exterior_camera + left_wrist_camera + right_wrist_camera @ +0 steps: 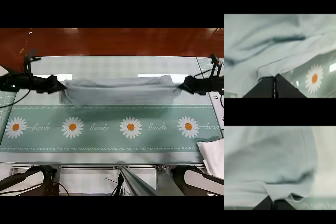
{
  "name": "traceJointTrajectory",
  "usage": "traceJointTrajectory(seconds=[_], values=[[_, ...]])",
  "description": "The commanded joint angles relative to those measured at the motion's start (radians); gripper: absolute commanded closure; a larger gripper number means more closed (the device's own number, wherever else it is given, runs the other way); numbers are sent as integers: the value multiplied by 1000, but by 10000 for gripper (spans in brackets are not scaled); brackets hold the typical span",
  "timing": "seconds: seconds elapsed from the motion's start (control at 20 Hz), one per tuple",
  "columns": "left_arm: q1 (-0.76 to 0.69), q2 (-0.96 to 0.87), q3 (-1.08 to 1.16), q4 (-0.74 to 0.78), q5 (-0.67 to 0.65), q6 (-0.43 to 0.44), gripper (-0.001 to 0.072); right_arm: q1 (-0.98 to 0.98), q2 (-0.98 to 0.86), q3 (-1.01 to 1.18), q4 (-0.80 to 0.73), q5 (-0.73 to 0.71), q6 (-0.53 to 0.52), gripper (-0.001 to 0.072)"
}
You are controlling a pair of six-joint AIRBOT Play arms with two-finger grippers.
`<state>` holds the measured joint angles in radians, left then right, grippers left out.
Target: Fold the shirts.
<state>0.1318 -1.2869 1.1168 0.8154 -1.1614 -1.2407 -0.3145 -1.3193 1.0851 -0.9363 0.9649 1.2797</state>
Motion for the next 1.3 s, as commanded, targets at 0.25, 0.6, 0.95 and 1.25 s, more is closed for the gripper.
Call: traceJointTrajectory(seconds=[0.25,0.6,0.95,1.25], values=[[6,-387,314,-109,-15,-2,670,132,-192,123,75,-440,51,697],[11,-574,400,-166,-19,-13,574,132,-328,124,94,-410,50,693],[131,-565,415,-165,-269,-36,171,19,-209,124,-240,-311,138,164],[124,-534,415,-166,-315,-35,171,-82,-294,124,-60,-118,186,99]])
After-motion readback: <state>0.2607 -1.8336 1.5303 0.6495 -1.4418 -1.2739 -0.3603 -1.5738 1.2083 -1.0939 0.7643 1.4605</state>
